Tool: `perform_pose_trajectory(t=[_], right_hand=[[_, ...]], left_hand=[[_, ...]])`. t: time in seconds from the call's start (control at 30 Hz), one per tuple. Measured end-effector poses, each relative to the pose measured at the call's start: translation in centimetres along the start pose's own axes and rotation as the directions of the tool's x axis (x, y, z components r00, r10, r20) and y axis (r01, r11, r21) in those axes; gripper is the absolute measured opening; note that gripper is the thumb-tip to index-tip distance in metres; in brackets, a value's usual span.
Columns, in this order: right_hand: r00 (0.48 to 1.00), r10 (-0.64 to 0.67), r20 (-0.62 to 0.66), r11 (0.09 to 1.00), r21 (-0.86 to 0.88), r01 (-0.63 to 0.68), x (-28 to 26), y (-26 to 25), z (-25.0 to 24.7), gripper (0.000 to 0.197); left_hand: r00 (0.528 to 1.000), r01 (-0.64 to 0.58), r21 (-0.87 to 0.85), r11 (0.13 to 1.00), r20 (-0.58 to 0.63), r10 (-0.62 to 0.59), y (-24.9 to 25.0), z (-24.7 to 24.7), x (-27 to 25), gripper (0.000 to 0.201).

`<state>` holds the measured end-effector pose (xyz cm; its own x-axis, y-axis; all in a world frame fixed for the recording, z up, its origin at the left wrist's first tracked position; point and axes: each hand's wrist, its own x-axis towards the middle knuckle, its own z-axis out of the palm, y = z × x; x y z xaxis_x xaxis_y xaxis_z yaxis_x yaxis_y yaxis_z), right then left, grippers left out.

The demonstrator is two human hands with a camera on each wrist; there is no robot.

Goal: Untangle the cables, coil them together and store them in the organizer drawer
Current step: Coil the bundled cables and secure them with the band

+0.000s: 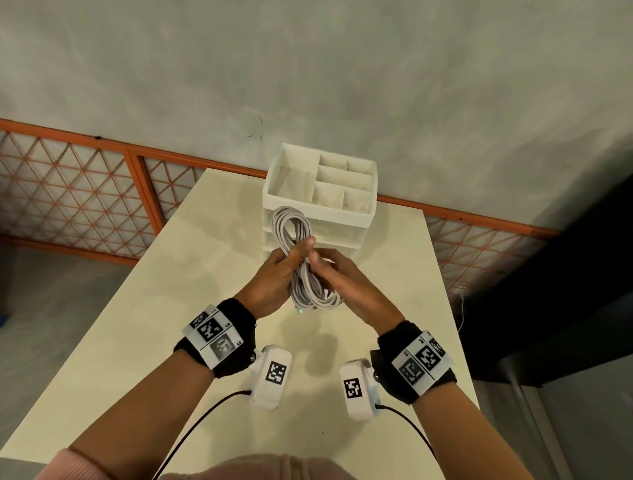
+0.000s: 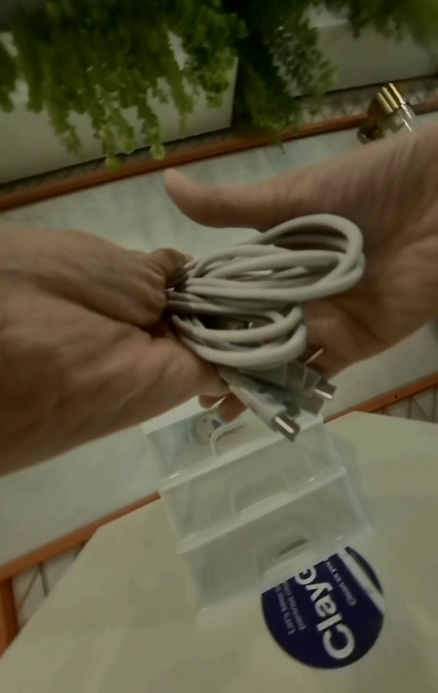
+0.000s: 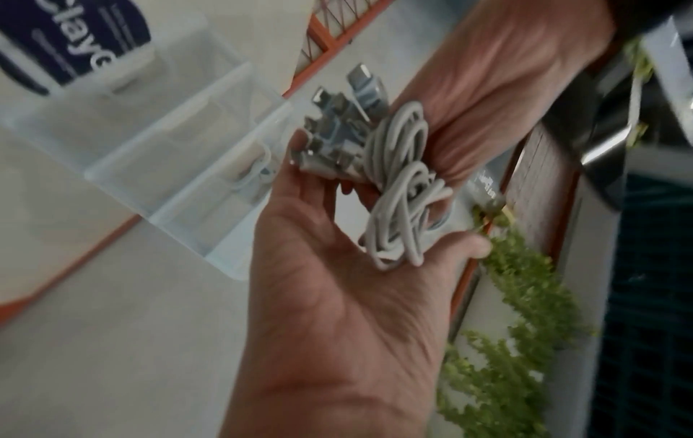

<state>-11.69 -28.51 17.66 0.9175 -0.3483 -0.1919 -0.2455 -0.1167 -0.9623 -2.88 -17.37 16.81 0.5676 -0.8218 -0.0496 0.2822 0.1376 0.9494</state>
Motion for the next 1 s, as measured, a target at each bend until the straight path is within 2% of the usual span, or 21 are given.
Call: perform_pose_trajectory(t=[0.1,0.13,0.2,0.33,0.43,0.47,0.53,0.6,0.63,0.67,0.77,0.83,1.0], right_hand=[[0.981,0.001,0.194,0.995,0.096,-0.02,-0.1,-0.7,-0.3,0.031],[0.967,0.009,0.255,0.992,0.12,-0.04,-0.2,-1.1,-0.4,0.025],[0.947,0.009,0.321,0.986,0.153,-0.061,-0.3,-1.4,-0.2,0.027],[0.976,-0.027,0.214,0.996,0.094,0.007,-0.5,-1.7,1.0,0.031],[0.957,0.021,0.29,0.996,0.076,-0.045,-0.8,-2.1,0.7,0.053],[0.951,0.026,0.307,0.997,0.063,-0.047,-0.9,-2.1,0.4,0.055],[0.972,-0.028,0.234,0.998,-0.046,0.04,-1.1,-2.4,-0.4,0.042],[0.996,-0.091,-0.001,0.98,-0.176,0.09,-0.9,-2.1,-0.9,0.035],[0.989,-0.11,-0.098,0.981,-0.17,0.092,-0.8,-1.7,-1.0,0.036],[0.982,-0.127,-0.136,0.985,-0.136,0.108,-0.7,-1.5,-0.9,0.033],[0.97,-0.177,-0.167,0.982,-0.098,0.163,-0.8,-1.3,-0.6,0.019],[0.966,-0.18,-0.188,0.983,-0.075,0.168,-0.7,-1.5,-0.2,0.02],[0.988,-0.09,-0.126,0.995,0.019,0.093,-0.7,-0.7,1.2,0.014]], left_hand=[[0.997,0.011,-0.082,0.997,0.076,-0.005,0.3,0.3,-0.3,0.039],[0.996,0.015,-0.102,0.995,0.084,-0.007,0.5,0.5,-0.5,0.036],[0.998,0.007,-0.108,0.994,0.067,0.001,0.6,0.8,-0.6,0.033],[0.999,-0.009,-0.083,0.996,-0.036,0.006,1.1,1.4,-0.5,0.032],[0.995,-0.032,0.002,0.999,-0.096,0.032,1.0,1.4,-0.4,0.035],[0.993,-0.044,0.002,0.999,-0.114,0.044,1.2,1.4,-0.4,0.034],[0.981,-0.097,0.007,0.995,-0.169,0.096,1.7,1.5,-0.5,0.03],[0.946,-0.154,0.056,0.986,-0.279,0.164,2.2,1.3,-0.5,0.03],[0.923,-0.184,0.078,0.98,-0.328,0.199,2.3,1.0,-0.4,0.03],[0.905,-0.21,0.085,0.974,-0.36,0.227,2.3,0.6,-0.2,0.029],[0.883,-0.233,0.073,0.97,-0.401,0.242,1.9,0.2,0.1,0.037],[0.866,-0.247,0.033,0.968,-0.44,0.236,1.8,0.4,0.1,0.038],[0.868,-0.176,-0.061,0.983,-0.48,0.125,1.3,0.4,0.5,0.03]])
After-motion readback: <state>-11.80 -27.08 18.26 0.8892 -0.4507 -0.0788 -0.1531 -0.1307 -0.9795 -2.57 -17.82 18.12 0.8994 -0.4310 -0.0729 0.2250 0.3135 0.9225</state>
